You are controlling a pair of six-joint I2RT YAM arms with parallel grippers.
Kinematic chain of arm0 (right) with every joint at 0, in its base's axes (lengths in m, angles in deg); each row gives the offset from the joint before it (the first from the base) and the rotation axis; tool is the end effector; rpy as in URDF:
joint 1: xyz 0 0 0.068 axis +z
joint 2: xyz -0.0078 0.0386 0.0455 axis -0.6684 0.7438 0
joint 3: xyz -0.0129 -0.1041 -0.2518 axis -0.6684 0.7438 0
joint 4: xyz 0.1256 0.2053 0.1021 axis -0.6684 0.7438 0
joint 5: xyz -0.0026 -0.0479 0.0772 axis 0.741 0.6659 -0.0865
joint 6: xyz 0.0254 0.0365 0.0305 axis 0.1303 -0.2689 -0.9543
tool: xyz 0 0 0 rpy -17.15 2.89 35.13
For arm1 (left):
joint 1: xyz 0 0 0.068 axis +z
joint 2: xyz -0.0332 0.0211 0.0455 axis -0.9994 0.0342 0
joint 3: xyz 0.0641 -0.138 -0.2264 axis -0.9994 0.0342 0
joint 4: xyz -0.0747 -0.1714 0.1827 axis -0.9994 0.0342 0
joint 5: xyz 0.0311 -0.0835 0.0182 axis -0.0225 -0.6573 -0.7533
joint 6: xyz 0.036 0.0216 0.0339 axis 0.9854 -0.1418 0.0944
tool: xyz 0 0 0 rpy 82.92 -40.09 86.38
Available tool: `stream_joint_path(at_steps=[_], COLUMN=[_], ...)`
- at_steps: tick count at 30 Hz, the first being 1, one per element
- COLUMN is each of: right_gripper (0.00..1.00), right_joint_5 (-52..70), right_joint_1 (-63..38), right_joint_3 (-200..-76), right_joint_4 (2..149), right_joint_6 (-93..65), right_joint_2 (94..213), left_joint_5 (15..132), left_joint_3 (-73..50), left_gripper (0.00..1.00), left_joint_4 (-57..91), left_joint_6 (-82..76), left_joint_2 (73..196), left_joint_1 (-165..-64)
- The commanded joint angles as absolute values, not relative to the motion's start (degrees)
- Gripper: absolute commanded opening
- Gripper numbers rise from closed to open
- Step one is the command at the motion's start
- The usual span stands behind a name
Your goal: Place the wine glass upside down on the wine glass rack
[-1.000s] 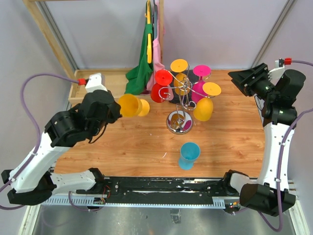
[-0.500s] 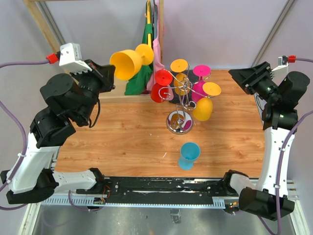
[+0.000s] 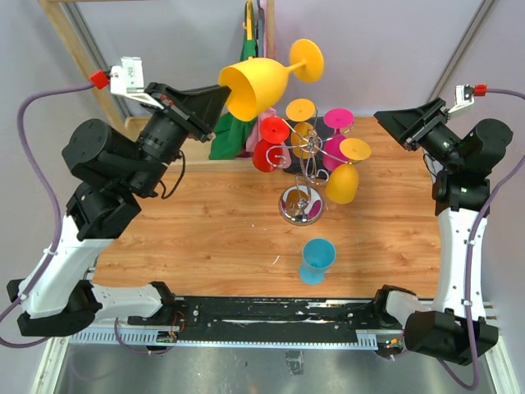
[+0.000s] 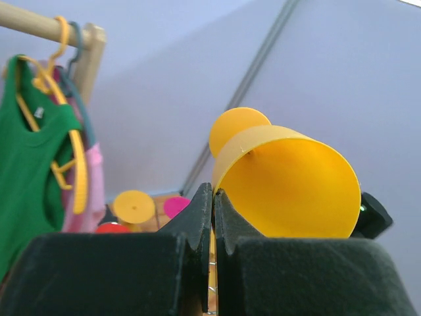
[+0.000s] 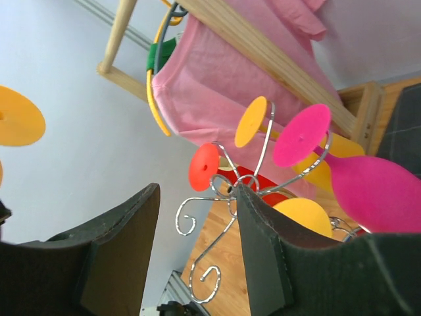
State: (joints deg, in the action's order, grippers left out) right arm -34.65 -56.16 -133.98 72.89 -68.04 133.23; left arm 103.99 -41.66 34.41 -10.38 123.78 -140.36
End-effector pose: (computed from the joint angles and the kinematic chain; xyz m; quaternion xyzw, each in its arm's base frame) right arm 0.2142 -0.0256 0.4703 0.0741 0.6517 0.5273 0.5401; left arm 0.1105 -0.1211 0.5901 0.0019 0.5692 -0.3895 0.7241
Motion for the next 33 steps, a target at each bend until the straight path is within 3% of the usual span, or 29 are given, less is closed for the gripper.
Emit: stream_joint_path(at_steps=[1, 6, 11, 19, 25, 33], right_gripper=[0.52, 0.52, 0.53, 0.53, 0.53, 0.54], right_joint_5=[-38.61, -39.18, -40.0, -40.74, -38.72, -31.24], right_joint_1=[-54.79, -54.22, -54.14, -50.85, -43.66, -37.0], right_joint_3=[-134.19, -135.31, -135.15, -133.55, -137.69, -140.74], right_joint_4=[61.17, 61.01, 58.64, 31.4, 20.31, 4.78], right_joint_6=[-72.84, -72.77, -74.29, -95.06, -103.68, -117.35], right_joint_2=[134.04, 134.3, 134.34, 138.22, 143.57, 149.48], left_joint_5=[93.67, 87.06, 64.96, 43.49, 36.62, 36.52], left_joint_3=[-44.21, -50.28, -50.6, -39.09, -35.72, -30.85], left_gripper=[0.0, 0.0, 0.0, 0.0, 0.0, 0.0], left_joint_4=[29.85, 30.54, 21.72, -6.46, -21.37, -56.75], left_joint_6=[-12.75, -13.67, -30.27, -57.25, -69.08, -97.79], left_joint_2=[126.98, 132.93, 137.5, 139.56, 142.44, 148.93], left_joint_1=[-140.64, -139.8, -126.1, -113.11, -110.19, -107.63])
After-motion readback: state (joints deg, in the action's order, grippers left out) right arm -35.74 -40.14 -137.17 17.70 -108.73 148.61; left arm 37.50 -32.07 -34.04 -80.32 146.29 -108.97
